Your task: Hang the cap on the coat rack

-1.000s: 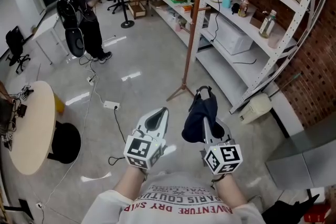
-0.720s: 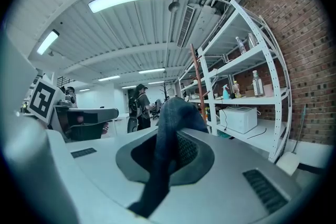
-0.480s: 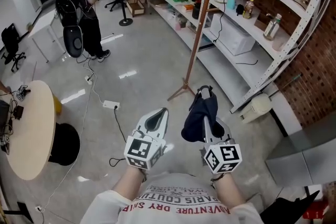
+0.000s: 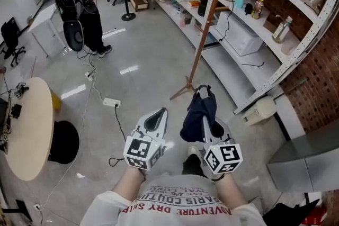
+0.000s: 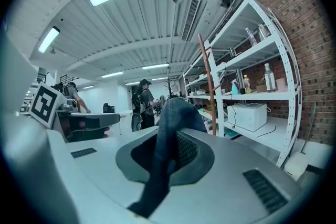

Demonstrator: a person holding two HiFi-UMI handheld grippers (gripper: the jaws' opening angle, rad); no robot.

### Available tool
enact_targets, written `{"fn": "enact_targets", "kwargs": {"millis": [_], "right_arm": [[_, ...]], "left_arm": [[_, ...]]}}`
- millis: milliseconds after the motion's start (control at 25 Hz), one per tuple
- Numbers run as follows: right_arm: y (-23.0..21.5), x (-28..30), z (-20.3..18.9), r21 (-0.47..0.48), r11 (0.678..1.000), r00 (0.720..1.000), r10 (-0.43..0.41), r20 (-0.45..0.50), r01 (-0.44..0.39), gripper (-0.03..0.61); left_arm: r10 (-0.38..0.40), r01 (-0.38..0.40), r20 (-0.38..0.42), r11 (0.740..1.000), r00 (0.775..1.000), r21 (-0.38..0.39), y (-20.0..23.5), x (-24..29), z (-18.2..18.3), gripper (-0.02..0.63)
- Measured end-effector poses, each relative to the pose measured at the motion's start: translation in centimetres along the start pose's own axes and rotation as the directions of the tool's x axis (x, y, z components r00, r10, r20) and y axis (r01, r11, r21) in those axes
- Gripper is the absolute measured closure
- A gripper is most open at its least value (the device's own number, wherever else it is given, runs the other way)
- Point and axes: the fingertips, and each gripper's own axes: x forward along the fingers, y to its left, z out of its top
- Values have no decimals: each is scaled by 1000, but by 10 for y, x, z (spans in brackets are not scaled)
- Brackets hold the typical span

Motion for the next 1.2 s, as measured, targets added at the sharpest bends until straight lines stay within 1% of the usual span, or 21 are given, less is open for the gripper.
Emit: {"fn": "enact_targets", "kwargs": {"millis": [120, 240, 320, 440, 640, 840, 920, 1040, 1200], "right_arm": [[-17, 19, 3, -3, 1000, 1000, 18, 6, -18, 554], [-45, 40, 8, -6, 999, 999, 44, 10, -44, 554], [-67, 54, 14, -5, 998, 998, 69, 11, -69, 554], [-102, 73, 26, -6, 994, 994, 105, 16, -105, 554], [-172, 104, 46, -34, 990, 990, 137, 18, -136, 554], [-241, 127, 58, -90, 985, 989, 148, 15, -146, 554], [-263, 136, 61, -92, 985, 989, 150, 13, -148, 554], [-294, 149, 64, -84, 987, 990, 141, 6, -140, 554], [-321, 172, 67, -81, 987, 991, 136, 5, -135, 554]], "left_arm": [[12, -12, 7, 1000, 1000, 22, 4, 24, 0, 609], [18, -19, 19, 999, 1000, 46, -2, 60, 5, 609], [21, -23, 26, 998, 999, 58, -7, 88, 10, 609], [37, -39, 38, 998, 999, 56, -12, 129, 19, 609], [53, -56, 54, 997, 997, 62, -30, 211, 31, 609], [53, -57, 50, 996, 997, 71, -52, 289, 35, 609], [68, -71, 50, 995, 996, 74, -53, 311, 36, 609], [87, -90, 35, 990, 996, 105, -54, 339, 36, 609], [94, -95, 17, 987, 995, 127, -47, 371, 36, 609]]}}
